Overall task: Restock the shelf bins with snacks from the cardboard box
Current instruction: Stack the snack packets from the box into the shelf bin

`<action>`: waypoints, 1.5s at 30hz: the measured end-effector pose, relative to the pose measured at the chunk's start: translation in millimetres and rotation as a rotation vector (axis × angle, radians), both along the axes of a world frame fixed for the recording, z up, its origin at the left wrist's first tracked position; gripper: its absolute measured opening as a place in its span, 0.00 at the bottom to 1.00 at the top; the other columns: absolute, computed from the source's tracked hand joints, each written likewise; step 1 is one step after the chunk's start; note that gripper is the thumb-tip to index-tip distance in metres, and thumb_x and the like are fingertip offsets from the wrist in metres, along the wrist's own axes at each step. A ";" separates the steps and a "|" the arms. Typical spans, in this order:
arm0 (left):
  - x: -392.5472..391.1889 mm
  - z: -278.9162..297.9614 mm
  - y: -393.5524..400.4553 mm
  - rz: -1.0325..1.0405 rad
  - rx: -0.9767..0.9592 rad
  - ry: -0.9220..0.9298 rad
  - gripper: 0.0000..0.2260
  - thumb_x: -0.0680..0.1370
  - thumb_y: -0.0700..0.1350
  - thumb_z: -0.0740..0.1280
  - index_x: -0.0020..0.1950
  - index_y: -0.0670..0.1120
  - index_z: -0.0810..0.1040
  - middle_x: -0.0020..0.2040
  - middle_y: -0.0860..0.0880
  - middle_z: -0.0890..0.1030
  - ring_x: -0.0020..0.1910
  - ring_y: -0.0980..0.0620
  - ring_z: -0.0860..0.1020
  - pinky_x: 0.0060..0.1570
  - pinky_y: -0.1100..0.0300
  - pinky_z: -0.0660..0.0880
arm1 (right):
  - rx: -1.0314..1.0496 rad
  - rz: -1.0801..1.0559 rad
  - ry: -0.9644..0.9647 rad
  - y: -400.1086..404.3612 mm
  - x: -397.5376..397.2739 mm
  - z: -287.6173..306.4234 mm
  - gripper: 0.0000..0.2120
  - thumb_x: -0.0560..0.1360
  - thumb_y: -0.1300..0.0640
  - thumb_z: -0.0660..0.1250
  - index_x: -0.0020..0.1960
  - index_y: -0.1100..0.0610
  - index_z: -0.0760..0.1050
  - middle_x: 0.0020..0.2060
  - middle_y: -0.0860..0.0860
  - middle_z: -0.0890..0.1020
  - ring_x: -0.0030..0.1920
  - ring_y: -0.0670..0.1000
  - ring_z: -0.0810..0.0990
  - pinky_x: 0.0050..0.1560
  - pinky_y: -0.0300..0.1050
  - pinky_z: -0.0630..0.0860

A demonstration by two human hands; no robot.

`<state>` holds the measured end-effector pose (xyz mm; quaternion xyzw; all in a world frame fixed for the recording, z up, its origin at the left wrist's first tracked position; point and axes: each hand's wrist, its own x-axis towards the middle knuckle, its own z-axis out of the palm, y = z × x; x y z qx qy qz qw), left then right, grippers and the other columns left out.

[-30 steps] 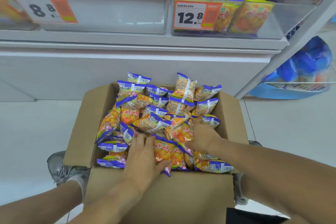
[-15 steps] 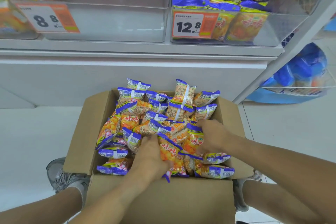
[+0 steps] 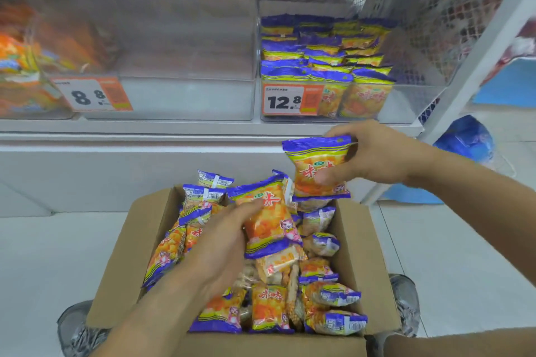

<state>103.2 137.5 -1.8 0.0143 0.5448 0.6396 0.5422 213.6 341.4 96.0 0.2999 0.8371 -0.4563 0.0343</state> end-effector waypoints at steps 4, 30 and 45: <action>-11.9 10.1 8.7 0.060 0.037 0.275 0.15 0.76 0.42 0.71 0.61 0.40 0.79 0.55 0.41 0.85 0.54 0.44 0.84 0.57 0.49 0.79 | -0.119 -0.029 0.081 12.2 4.5 19.3 0.26 0.58 0.57 0.81 0.54 0.57 0.79 0.43 0.53 0.87 0.43 0.51 0.85 0.51 0.50 0.82; -13.9 73.0 114.1 -0.311 0.094 0.815 0.32 0.61 0.50 0.82 0.63 0.49 0.77 0.52 0.52 0.86 0.50 0.53 0.85 0.51 0.56 0.82 | 0.051 0.083 0.271 60.6 18.2 23.1 0.22 0.60 0.63 0.85 0.47 0.55 0.78 0.45 0.52 0.86 0.45 0.61 0.85 0.48 0.65 0.80; -8.2 84.9 144.8 -0.265 0.246 1.175 0.35 0.61 0.50 0.81 0.67 0.53 0.76 0.58 0.59 0.80 0.55 0.63 0.80 0.48 0.63 0.81 | 0.159 -0.008 0.437 82.7 36.6 15.0 0.39 0.56 0.57 0.87 0.63 0.48 0.76 0.51 0.41 0.84 0.55 0.43 0.83 0.50 0.49 0.84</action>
